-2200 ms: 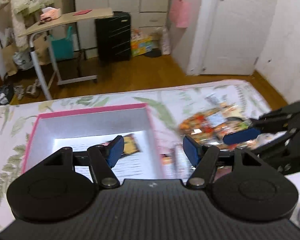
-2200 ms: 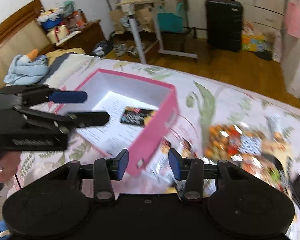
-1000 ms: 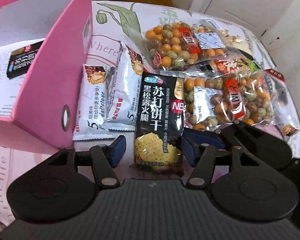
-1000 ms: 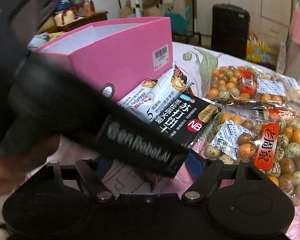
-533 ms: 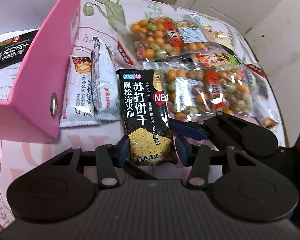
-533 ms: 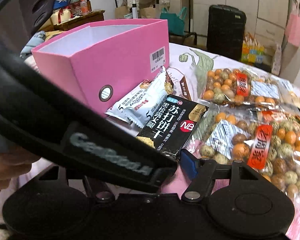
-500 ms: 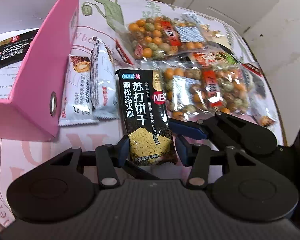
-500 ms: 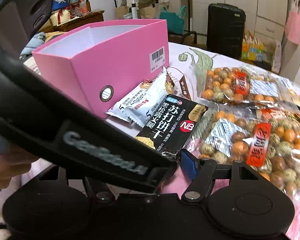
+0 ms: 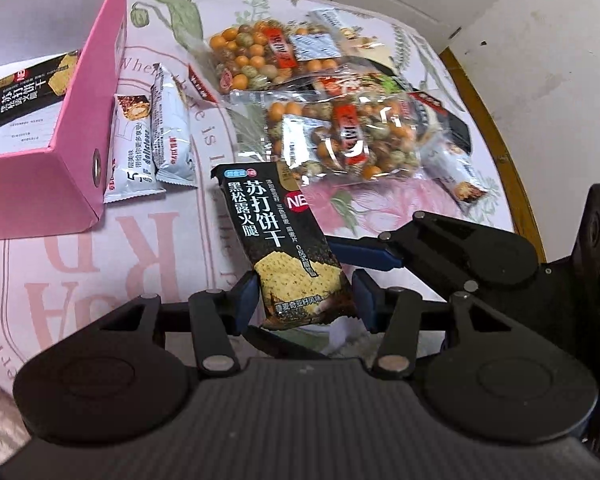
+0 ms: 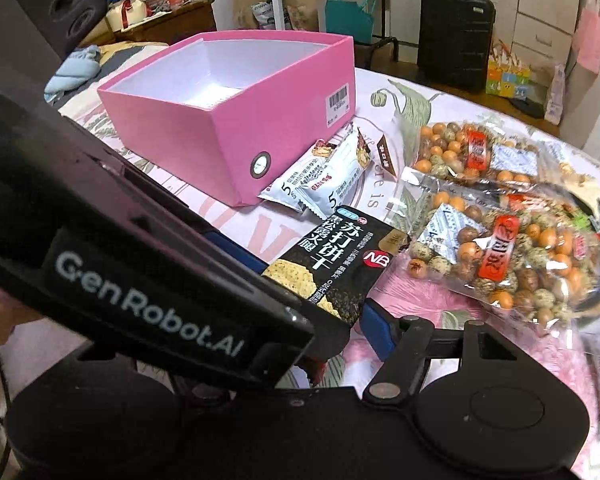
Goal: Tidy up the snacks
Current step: 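Lift the cracker pack with the left gripper and drop it into the pink box, then move the left gripper to a bag of coated beans and grasp it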
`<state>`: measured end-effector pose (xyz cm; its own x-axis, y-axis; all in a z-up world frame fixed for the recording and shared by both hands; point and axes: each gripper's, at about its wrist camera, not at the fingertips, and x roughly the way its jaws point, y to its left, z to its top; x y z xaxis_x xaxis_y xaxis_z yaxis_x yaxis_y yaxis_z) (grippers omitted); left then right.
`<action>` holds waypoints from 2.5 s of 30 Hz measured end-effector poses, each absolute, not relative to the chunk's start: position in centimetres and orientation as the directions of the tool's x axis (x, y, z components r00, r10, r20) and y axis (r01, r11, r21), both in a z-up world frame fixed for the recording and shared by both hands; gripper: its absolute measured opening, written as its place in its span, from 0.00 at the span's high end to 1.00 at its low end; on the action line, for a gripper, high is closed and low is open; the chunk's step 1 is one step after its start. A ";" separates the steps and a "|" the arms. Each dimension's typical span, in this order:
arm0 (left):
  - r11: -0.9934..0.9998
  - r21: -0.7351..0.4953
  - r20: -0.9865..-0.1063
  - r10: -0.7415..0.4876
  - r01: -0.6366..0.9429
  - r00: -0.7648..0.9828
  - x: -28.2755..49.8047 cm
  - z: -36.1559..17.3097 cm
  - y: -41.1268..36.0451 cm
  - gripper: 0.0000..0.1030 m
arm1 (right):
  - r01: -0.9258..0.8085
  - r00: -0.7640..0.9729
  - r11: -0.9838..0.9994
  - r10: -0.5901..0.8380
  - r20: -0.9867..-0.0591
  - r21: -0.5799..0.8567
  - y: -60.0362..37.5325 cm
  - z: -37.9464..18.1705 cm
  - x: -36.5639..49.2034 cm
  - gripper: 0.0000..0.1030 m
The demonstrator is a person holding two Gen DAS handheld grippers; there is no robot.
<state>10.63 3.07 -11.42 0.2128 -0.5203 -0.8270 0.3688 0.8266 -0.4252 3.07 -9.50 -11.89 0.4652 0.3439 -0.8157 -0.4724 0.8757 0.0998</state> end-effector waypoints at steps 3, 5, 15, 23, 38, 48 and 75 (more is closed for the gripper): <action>0.822 -0.427 -0.818 -0.529 0.377 0.227 9.5 -10.3 3.1 0.53 | -0.479 0.476 0.875 0.330 -0.815 0.074 -9.4 -10.9 2.3 0.30; 0.822 -0.423 -0.814 -0.529 0.381 0.239 8.7 -9.5 3.2 0.53 | -0.483 0.485 0.873 0.326 -0.812 0.062 -9.4 -10.2 2.1 0.30; 0.837 -0.356 -0.792 -0.507 0.416 0.341 5.4 -4.6 4.5 0.53 | -0.528 0.572 0.849 0.335 -0.749 -0.023 -7.9 -6.4 -0.1 0.32; 0.845 -0.278 -0.767 -0.481 0.456 0.424 5.6 -0.5 6.9 0.53 | -0.560 0.635 0.826 0.375 -0.676 -0.069 -5.8 -3.5 1.2 0.35; 0.929 -0.197 -0.774 -0.343 0.313 0.532 15.7 -0.8 15.0 0.53 | -0.743 0.542 0.664 0.520 -0.660 -0.087 2.1 -5.0 13.3 0.35; 0.892 -0.445 -0.818 -0.443 0.084 0.367 22.7 -8.4 19.5 0.53 | -0.803 0.381 0.595 0.473 -0.794 -0.030 5.6 -9.0 20.5 0.30; 0.916 -0.262 -0.798 -0.382 0.303 0.467 11.7 3.4 12.2 0.40 | -0.543 0.521 0.839 0.313 -0.794 -0.026 -12.7 1.3 10.5 0.16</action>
